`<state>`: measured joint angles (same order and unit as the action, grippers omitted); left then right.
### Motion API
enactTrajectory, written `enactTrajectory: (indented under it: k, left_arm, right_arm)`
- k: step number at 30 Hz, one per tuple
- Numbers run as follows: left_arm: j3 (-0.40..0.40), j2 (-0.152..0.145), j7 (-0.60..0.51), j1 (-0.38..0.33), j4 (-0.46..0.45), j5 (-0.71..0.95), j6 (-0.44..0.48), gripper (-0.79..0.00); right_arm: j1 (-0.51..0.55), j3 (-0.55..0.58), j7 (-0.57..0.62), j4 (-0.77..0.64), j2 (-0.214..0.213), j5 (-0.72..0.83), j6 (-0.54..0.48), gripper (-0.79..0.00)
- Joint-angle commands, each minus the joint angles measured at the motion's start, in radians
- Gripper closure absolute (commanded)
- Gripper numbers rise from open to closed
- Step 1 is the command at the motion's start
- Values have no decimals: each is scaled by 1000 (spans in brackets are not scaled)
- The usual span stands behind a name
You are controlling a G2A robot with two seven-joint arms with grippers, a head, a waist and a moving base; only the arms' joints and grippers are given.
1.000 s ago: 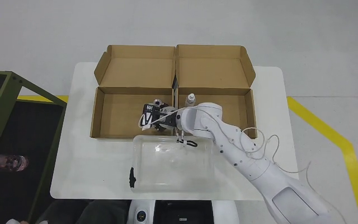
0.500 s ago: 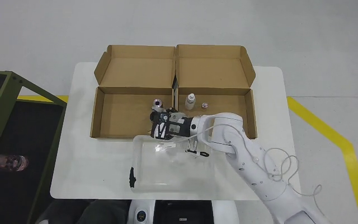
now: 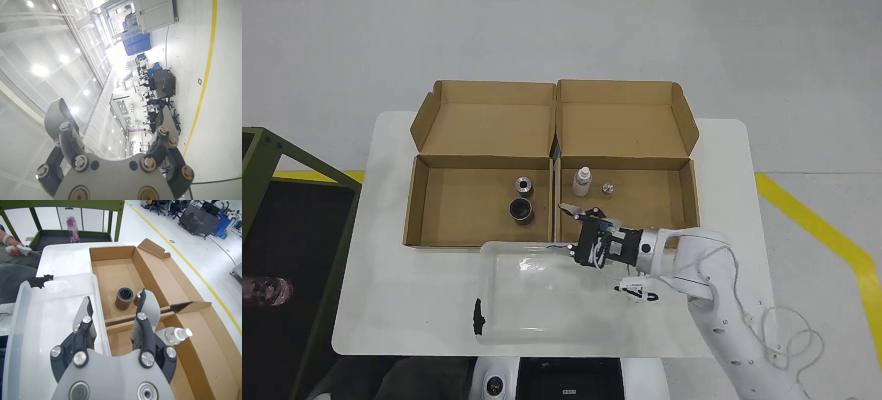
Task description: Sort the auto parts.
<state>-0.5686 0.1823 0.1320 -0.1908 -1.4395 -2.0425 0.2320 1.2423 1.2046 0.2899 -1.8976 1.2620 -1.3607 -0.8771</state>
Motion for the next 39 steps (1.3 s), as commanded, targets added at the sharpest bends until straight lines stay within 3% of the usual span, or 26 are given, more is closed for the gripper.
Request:
enactTrajectory:
  k: [1, 9, 17, 26, 29, 35, 39]
  left_arm:
    - [0, 0, 0, 0, 0, 0, 0, -785]
    - [0, 0, 0, 0, 0, 0, 0, -785]
    - [0, 0, 0, 0, 0, 0, 0, -785]
    - [0, 0, 0, 0, 0, 0, 0, -785]
    - [0, 0, 0, 0, 0, 0, 0, -785]
    - [0, 0, 0, 0, 0, 0, 0, -785]
    - [0, 0, 0, 0, 0, 0, 0, -785]
  right_arm:
    - [39, 48, -46, -17, -10, -19, -23, -468]
    - [198, 224, -250, -36, -46, -104, -57, -523]
    - [355, 382, -525, 8, -66, -163, 61, -446]
    - [491, 525, -730, 83, -76, -150, 214, -514]
    - [522, 565, -759, 93, -78, -138, 250, -542]
    - [538, 612, -762, 101, -83, -114, 273, -785]
    - [530, 628, -750, 101, -86, -104, 274, -785]
